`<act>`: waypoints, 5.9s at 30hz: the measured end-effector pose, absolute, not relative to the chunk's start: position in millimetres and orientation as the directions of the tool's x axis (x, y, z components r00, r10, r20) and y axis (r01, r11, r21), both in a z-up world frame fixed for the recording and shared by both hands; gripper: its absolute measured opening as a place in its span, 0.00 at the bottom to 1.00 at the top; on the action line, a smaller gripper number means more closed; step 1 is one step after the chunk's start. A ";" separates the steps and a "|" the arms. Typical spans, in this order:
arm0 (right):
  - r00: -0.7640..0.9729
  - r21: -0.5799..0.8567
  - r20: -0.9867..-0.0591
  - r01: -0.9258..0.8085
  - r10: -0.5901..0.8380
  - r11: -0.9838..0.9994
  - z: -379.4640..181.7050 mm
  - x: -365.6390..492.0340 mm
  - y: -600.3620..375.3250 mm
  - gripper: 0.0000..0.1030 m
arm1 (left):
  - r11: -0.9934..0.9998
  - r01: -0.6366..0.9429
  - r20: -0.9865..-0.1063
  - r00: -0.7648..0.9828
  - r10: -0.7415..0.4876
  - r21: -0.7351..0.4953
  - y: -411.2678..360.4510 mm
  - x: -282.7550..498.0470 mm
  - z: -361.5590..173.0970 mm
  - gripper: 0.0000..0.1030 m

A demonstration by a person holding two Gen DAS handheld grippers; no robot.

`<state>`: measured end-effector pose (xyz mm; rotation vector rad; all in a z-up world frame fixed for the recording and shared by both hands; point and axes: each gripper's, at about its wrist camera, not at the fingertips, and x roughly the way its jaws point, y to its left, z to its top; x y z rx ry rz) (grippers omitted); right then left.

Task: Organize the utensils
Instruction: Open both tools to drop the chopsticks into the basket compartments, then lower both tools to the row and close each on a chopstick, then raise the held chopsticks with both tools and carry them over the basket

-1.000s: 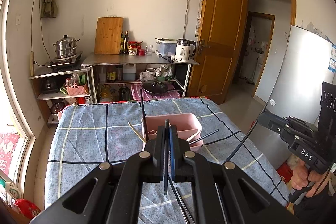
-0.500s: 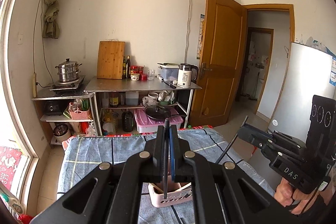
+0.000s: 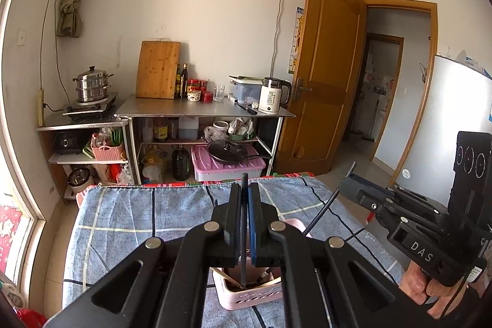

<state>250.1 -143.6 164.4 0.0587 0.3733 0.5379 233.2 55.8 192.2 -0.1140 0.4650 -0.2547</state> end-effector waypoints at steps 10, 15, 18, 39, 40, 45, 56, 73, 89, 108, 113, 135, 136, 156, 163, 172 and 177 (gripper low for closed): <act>0.737 0.151 -0.476 -0.469 0.480 0.870 121.3 270.0 -136.3 0.04 | 0.965 0.177 -0.559 0.789 -0.256 -0.192 52.4 254.4 136.3 0.05; 0.722 0.163 -0.506 -0.457 0.472 0.874 111.9 272.5 -142.4 0.04 | 0.966 0.170 -0.564 0.787 -0.251 -0.192 54.0 250.7 129.8 0.06; 0.733 0.161 -0.491 -0.455 0.471 0.876 117.1 266.5 -147.2 0.13 | 0.970 0.167 -0.552 0.799 -0.237 -0.175 53.5 243.3 132.0 0.20; 0.776 0.201 -0.436 -0.410 0.456 0.890 114.7 178.5 -209.9 0.14 | 0.970 0.159 -0.480 0.846 -0.231 -0.187 57.8 145.7 123.9 0.33; 0.772 0.205 -0.442 -0.409 0.457 0.889 110.9 175.2 -212.1 0.14 | 0.969 0.161 -0.486 0.842 -0.234 -0.188 56.0 142.6 119.5 0.33; 0.748 0.222 -0.483 -0.399 0.456 0.890 86.6 161.1 -219.0 0.14 | 0.964 0.186 -0.528 0.809 -0.259 -0.189 40.8 127.6 90.9 0.33; 0.682 0.259 -0.570 -0.380 0.459 0.888 43.1 154.7 -221.1 0.14 | 0.955 0.191 -0.630 0.719 -0.294 -0.227 22.7 125.4 38.8 0.33; 0.520 0.233 -0.743 -0.388 0.420 0.892 -32.8 158.4 -182.6 0.14 | 0.964 0.181 -0.773 0.578 -0.263 -0.193 -8.2 128.1 -22.6 0.33; 0.496 0.157 -0.796 -0.384 0.347 0.910 -54.6 160.6 -162.5 0.14 | 0.977 0.165 -0.801 0.563 -0.203 -0.132 -23.6 129.4 -36.7 0.33; 0.505 0.103 -0.813 -0.366 0.291 0.925 -54.6 160.7 -167.5 0.10 | 0.989 0.131 -0.814 0.567 -0.126 -0.062 -22.5 131.0 -36.8 0.15; 0.516 0.064 -0.816 -0.368 0.261 0.928 -54.6 160.1 -161.5 0.09 | 0.987 0.153 -0.813 0.570 -0.120 -0.039 -32.1 133.6 -37.8 0.15; 0.595 0.169 -0.708 -0.380 0.381 0.909 2.2 164.6 -182.6 0.04 | 0.968 0.202 -0.713 0.657 -0.245 -0.147 -16.4 134.7 26.3 0.04; 0.607 0.171 -0.695 -0.382 0.386 0.908 8.7 164.4 -184.0 0.04 | 0.968 0.206 -0.701 0.670 -0.246 -0.143 -14.5 134.9 33.0 0.04; 0.745 0.140 -0.534 -0.389 0.400 0.911 74.1 151.8 -202.9 0.04 | 0.962 0.225 -0.571 0.775 -0.273 -0.155 13.8 130.5 87.5 0.04; 0.754 0.138 -0.515 -0.396 0.408 0.908 82.0 148.6 -205.4 0.04 | 0.963 0.222 -0.568 0.778 -0.269 -0.151 13.6 128.1 88.7 0.04; 0.746 0.137 -0.527 -0.398 0.407 0.907 77.1 149.5 -206.6 0.04 | 0.962 0.224 -0.573 0.774 -0.271 -0.153 11.6 127.7 88.4 0.04; 0.746 0.135 -0.528 -0.399 0.407 0.907 75.7 149.7 -206.1 0.04 | 0.962 0.224 -0.572 0.774 -0.272 -0.155 11.6 128.3 89.0 0.04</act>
